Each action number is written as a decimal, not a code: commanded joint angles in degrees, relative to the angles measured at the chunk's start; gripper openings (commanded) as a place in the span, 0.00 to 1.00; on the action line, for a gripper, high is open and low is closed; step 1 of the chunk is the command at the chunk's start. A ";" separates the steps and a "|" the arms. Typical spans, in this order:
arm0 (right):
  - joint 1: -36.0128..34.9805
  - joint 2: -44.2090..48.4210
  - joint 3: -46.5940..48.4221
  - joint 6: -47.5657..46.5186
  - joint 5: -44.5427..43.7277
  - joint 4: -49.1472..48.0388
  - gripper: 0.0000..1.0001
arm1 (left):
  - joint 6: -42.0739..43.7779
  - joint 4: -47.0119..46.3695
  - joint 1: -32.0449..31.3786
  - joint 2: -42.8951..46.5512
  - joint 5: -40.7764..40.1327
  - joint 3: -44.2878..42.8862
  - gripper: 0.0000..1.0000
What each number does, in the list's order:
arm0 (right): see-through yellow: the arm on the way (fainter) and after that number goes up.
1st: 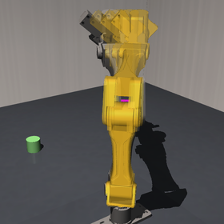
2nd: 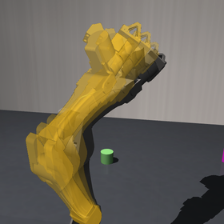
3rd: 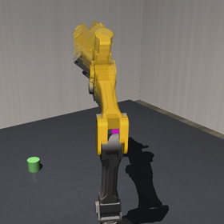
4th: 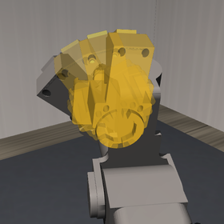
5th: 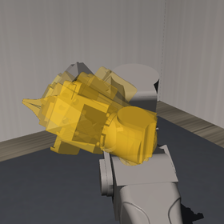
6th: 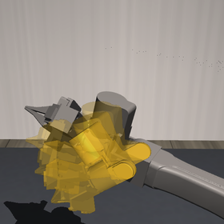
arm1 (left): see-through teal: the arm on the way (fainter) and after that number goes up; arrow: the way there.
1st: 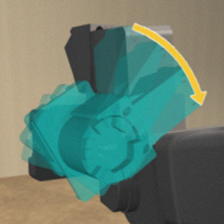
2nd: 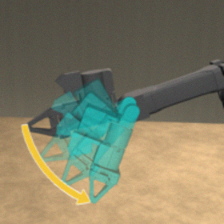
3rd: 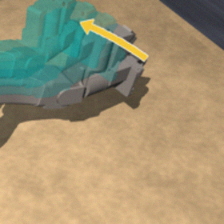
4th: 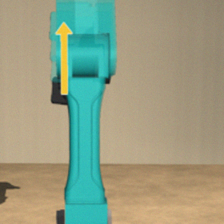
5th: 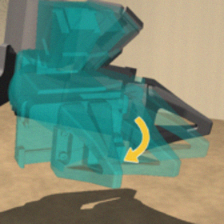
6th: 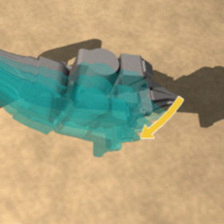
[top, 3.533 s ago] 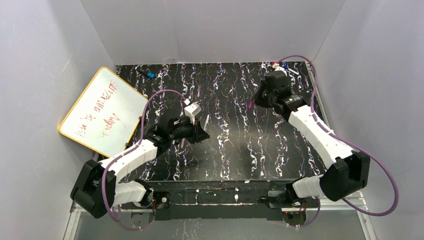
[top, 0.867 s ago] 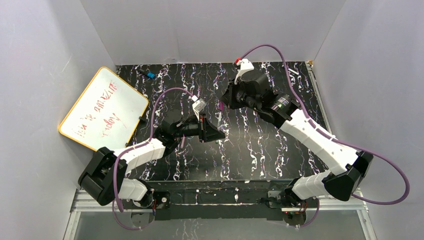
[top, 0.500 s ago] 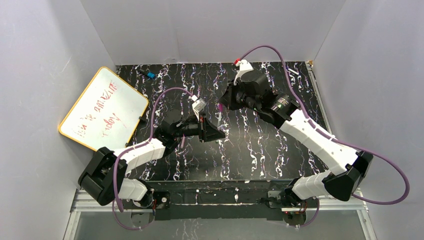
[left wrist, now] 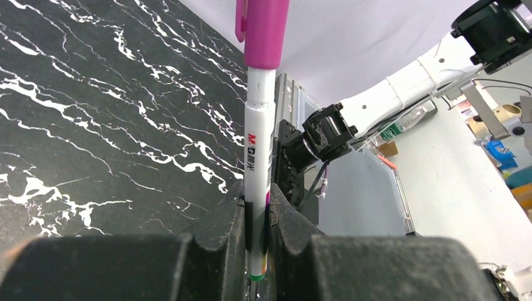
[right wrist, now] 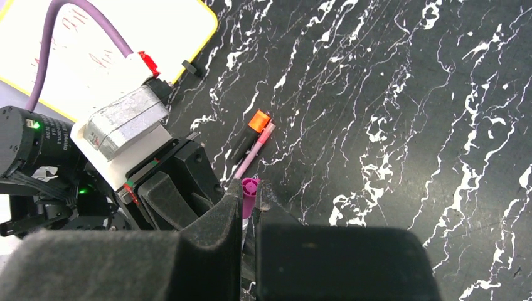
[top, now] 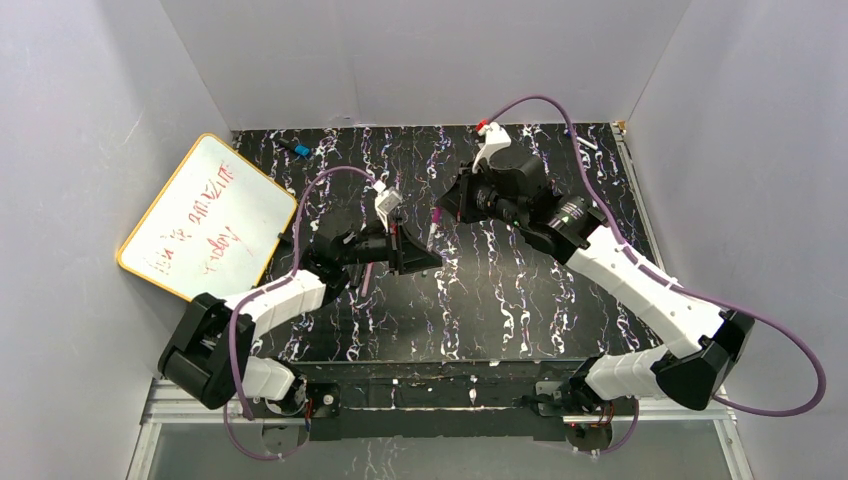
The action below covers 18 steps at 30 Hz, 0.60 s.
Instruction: Insert the pens into the pen caps
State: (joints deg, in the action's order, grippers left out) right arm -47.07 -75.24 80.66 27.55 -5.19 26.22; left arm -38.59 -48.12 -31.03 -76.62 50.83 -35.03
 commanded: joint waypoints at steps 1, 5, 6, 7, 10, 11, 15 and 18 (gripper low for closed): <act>-1.14 2.56 -1.09 0.75 3.01 0.70 0.01 | -1.05 -2.59 2.54 -1.95 0.05 -4.67 0.00; -1.70 2.49 -1.38 0.71 3.64 0.55 0.01 | -1.61 -2.53 2.55 -5.15 4.44 -7.65 0.00; -1.79 2.42 -1.39 0.67 3.71 0.58 0.01 | -1.36 -2.28 2.55 -5.46 4.96 -7.95 0.00; -1.86 2.39 -1.32 0.49 4.04 0.59 0.01 | -0.69 -1.34 2.62 -5.61 5.44 -8.25 0.00; -1.96 1.98 -0.91 0.14 4.81 1.51 0.01 | 5.70 6.69 2.75 -4.96 4.82 -9.98 0.00; -1.98 1.95 -0.86 0.06 4.84 1.86 0.01 | 8.77 10.60 2.80 -4.54 3.85 -10.90 0.00; -2.36 1.81 -1.12 -0.21 6.77 2.96 0.01 | 16.85 21.89 3.09 -3.36 1.05 -13.83 0.00; -2.76 1.70 -1.65 -0.22 7.74 3.43 0.01 | 19.54 25.58 3.70 -2.79 -0.70 -14.81 0.00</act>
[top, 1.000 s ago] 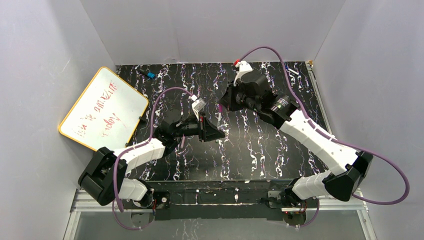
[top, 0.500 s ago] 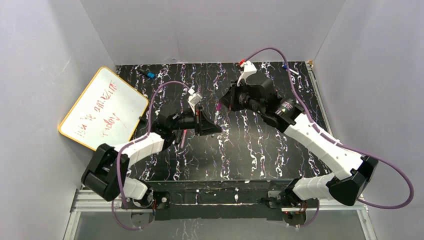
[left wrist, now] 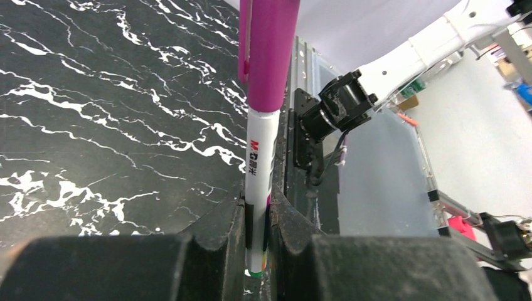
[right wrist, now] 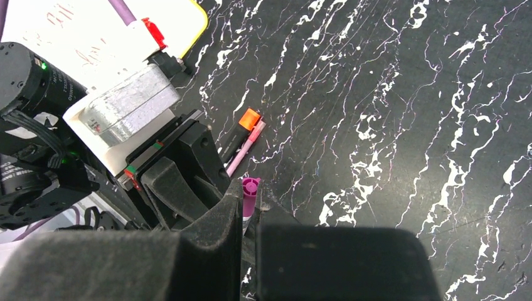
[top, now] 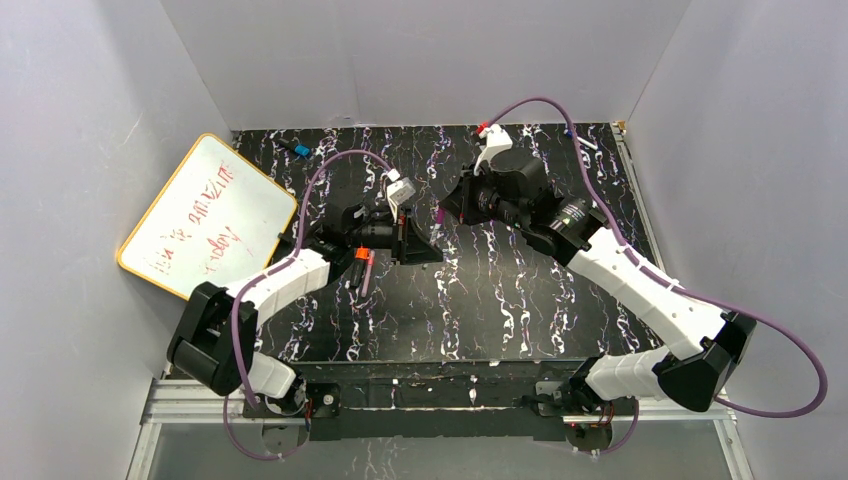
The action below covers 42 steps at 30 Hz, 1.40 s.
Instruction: Insert the pens into the pen caps
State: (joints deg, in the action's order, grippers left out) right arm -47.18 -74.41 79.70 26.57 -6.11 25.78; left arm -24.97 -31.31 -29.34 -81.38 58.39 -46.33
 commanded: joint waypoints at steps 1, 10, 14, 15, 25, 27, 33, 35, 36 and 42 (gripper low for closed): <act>-2.81 0.83 -0.91 0.84 9.04 3.99 0.01 | 6.32 9.02 2.14 2.13 -8.70 -3.59 0.00; -3.44 -0.42 -1.57 0.33 12.31 4.35 0.08 | 8.26 10.89 2.71 2.46 -12.02 -3.46 0.00; -3.52 -0.79 -1.52 -0.14 13.41 4.45 0.23 | 9.48 12.17 2.71 2.29 -12.60 -3.68 0.00; -3.53 -0.88 -1.42 -0.38 13.81 4.50 0.27 | 9.50 12.23 2.71 2.28 -12.60 -3.64 0.00; -3.45 3.15 -3.44 -1.87 8.86 2.21 0.75 | 9.15 11.34 2.71 2.91 -12.51 -1.85 0.00; -3.44 5.38 -5.26 -2.47 7.38 0.00 0.85 | 9.15 10.97 2.71 3.34 -12.41 -1.10 0.00; -3.38 8.16 -9.52 -5.30 6.39 -7.35 0.94 | 9.70 11.68 2.71 4.49 -12.35 0.19 0.00; -3.28 7.62 -10.06 -5.61 7.01 -9.85 0.94 | 9.17 11.08 2.71 4.94 -11.99 0.67 0.00; -3.32 7.38 -10.42 -5.61 7.22 -11.17 0.94 | 8.97 10.83 2.71 5.21 -11.83 0.91 0.00; -3.31 7.11 -13.16 -6.53 2.64 -19.70 0.92 | 8.22 10.54 2.71 6.33 -10.41 1.24 0.00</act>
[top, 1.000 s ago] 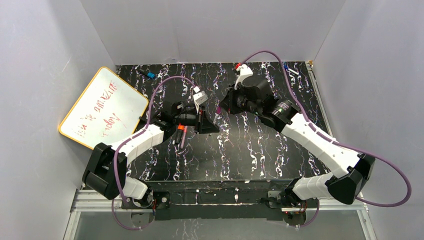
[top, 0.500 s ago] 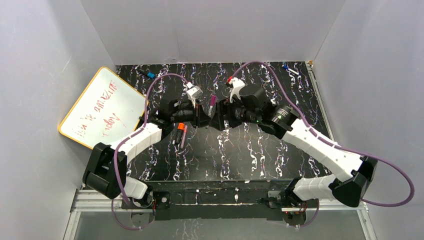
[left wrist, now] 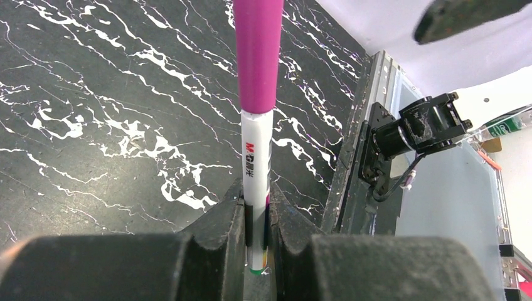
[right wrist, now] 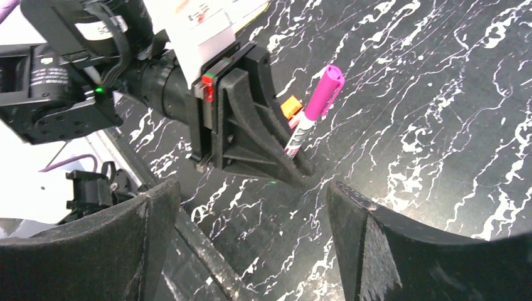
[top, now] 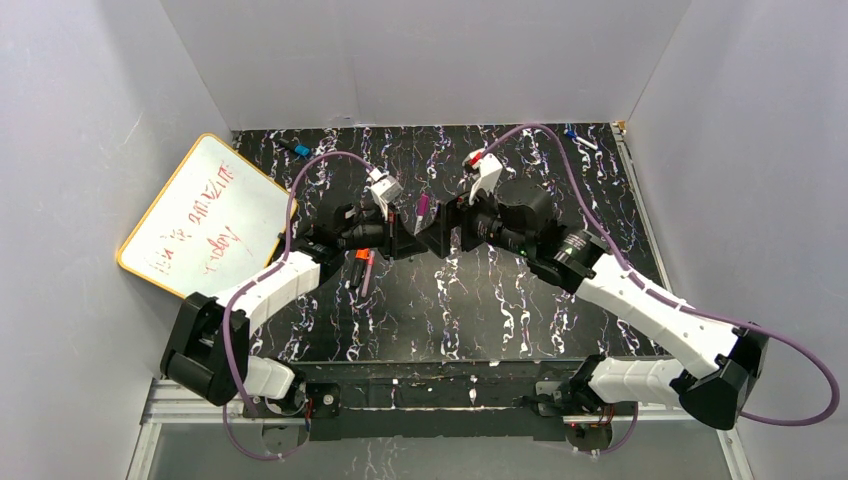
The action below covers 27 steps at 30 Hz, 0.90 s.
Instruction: Insert the pens into the pen caps
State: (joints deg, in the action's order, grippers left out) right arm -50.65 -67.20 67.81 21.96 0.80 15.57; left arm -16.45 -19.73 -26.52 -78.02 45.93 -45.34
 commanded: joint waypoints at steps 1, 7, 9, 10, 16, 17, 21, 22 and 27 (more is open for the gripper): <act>0.20 -0.30 -1.43 -1.92 -5.81 -10.36 0.91 | -0.50 -1.06 -0.11 3.22 2.35 0.30 0.00; 0.62 -1.02 -3.72 -0.89 -12.15 -18.24 0.80 | -2.11 -2.44 -0.11 3.96 4.95 0.43 0.00; 1.15 -1.46 -4.49 -1.02 -10.49 -20.85 0.78 | -2.55 -2.70 -0.11 3.93 6.01 0.28 0.00; 1.43 -1.91 -4.34 -1.07 -10.01 -21.22 0.77 | -2.80 -2.90 -0.11 3.92 6.38 0.26 0.00; 3.38 -4.30 -3.92 -0.73 -6.38 -23.69 0.72 | -4.44 -4.48 -0.11 3.97 8.02 0.43 0.00; 3.75 -4.65 -3.84 -0.65 -5.96 -23.93 0.71 | -4.47 -4.57 -0.11 4.01 8.15 0.45 0.00; 5.83 -5.68 -3.54 0.22 -3.39 -24.37 0.69 | -4.56 -4.61 -0.11 4.01 8.54 0.52 0.00; 6.25 -6.01 -3.56 0.23 -2.93 -24.63 0.68 | -4.64 -4.70 -0.11 3.95 8.62 0.56 0.00; 7.63 -7.46 -2.83 0.84 -1.15 -25.32 0.65 | -4.82 -5.10 -0.11 3.63 8.90 0.60 0.00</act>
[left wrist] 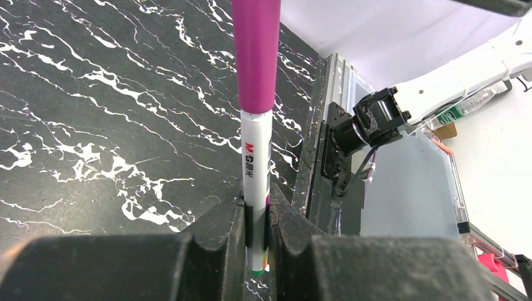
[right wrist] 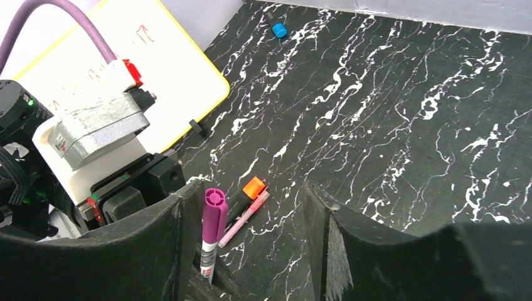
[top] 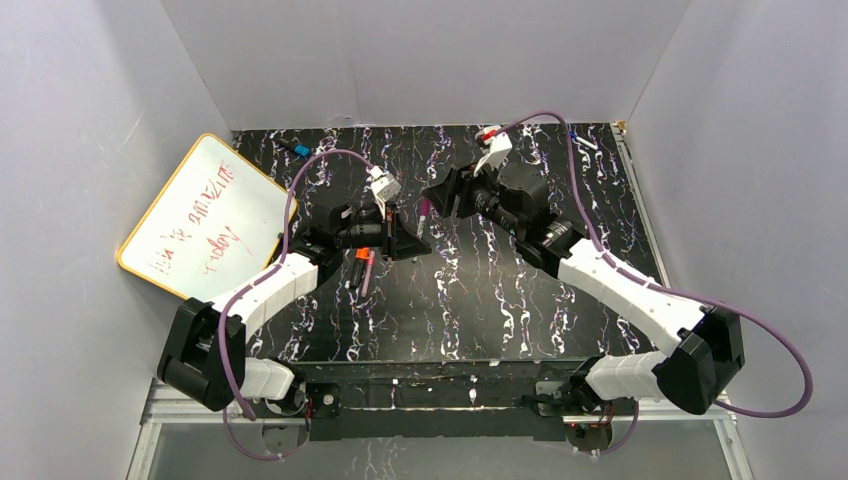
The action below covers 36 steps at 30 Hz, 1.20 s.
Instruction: Insert the pens into the pen caps
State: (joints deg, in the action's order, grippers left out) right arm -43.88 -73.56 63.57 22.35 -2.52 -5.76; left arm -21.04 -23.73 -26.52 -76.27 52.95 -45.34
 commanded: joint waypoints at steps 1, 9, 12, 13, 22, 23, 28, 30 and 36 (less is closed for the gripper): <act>1.03 -1.53 1.65 0.51 3.75 -3.92 0.65 | -0.23 -1.16 -0.11 1.83 1.89 0.65 0.00; 1.25 -5.18 4.22 0.85 9.95 -3.80 0.64 | -0.41 -1.59 -0.11 1.56 1.97 0.69 0.00; 1.25 -5.60 4.52 0.88 10.34 -3.98 0.62 | -0.32 -1.52 -0.11 1.56 1.98 0.61 0.00; 1.25 -5.63 4.61 0.88 10.35 -3.99 0.62 | -0.32 -1.50 -0.11 1.56 1.94 0.72 0.00; 1.31 -5.55 4.64 0.68 9.89 -4.86 0.58 | -0.25 -1.71 -0.11 1.32 2.07 1.05 0.00; 1.38 -5.54 4.63 0.68 9.96 -4.99 0.57 | -0.23 -1.68 -0.11 1.26 2.07 1.05 0.00; 1.56 -4.73 3.89 0.68 10.09 -6.34 0.47 | -0.23 -1.77 -0.11 1.04 1.98 1.17 0.00; 1.65 -4.25 3.46 0.75 10.00 -6.94 0.46 | -0.23 -1.82 -0.11 0.95 2.07 1.13 0.00; 1.94 -3.95 3.31 0.77 10.42 -7.49 0.46 | -0.31 -2.05 -0.11 0.51 2.07 1.26 0.00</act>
State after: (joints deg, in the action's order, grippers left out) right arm -42.44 -79.50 65.28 23.38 7.35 -9.37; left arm -21.52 -24.45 -26.52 -76.31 53.41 -44.58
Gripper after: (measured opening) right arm 0.466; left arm 0.100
